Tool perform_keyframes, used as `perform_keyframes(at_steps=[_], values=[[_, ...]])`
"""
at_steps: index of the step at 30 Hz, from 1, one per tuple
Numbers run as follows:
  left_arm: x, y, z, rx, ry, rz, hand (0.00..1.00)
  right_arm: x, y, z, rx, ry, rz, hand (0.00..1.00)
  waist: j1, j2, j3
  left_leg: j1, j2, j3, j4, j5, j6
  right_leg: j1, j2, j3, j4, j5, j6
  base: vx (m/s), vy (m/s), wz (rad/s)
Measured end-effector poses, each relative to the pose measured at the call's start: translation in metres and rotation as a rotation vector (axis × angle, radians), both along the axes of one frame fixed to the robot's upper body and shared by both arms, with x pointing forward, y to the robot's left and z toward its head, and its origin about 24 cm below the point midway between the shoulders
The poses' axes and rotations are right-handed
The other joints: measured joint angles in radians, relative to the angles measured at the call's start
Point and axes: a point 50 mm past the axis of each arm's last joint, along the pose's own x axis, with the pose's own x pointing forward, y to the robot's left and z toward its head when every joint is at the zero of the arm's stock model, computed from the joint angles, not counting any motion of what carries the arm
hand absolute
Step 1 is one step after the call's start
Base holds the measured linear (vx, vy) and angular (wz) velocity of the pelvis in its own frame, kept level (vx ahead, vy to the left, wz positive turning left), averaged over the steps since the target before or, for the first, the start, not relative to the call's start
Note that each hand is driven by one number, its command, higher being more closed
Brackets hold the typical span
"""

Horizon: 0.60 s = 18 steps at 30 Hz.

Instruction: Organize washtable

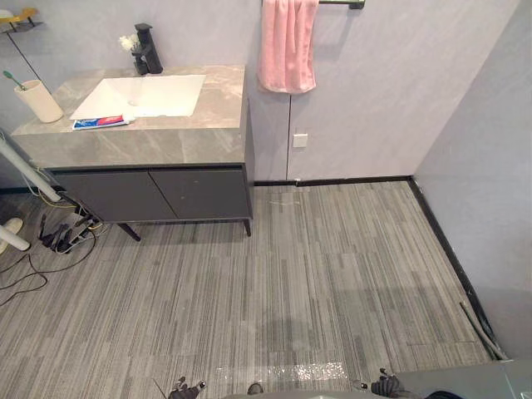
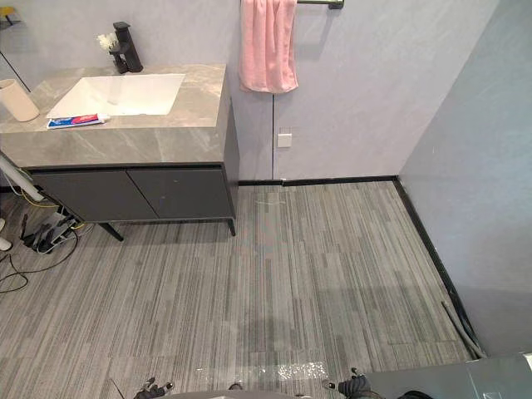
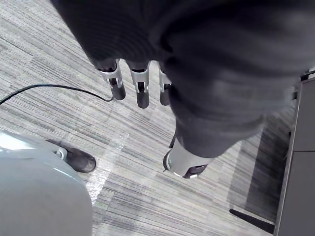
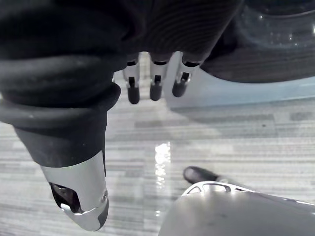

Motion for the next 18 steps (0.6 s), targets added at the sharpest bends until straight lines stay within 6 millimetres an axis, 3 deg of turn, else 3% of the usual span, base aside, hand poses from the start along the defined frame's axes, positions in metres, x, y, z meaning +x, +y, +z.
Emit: perform_keyframes(at_steps=[18], values=[[0.0003, 0.0011, 0.0005, 0.003, -0.009, 0.011, 0.0, 0.0001, 0.0004, 0.0, 0.002, -0.001, -0.001, 0.0, 0.0, 0.0, 0.002, 0.005, 0.004, 0.017, 0.0, -0.001, -0.001, 0.0, 0.003, -0.001, 0.0, 0.002, -0.003, -0.01, 0.0, -0.01]])
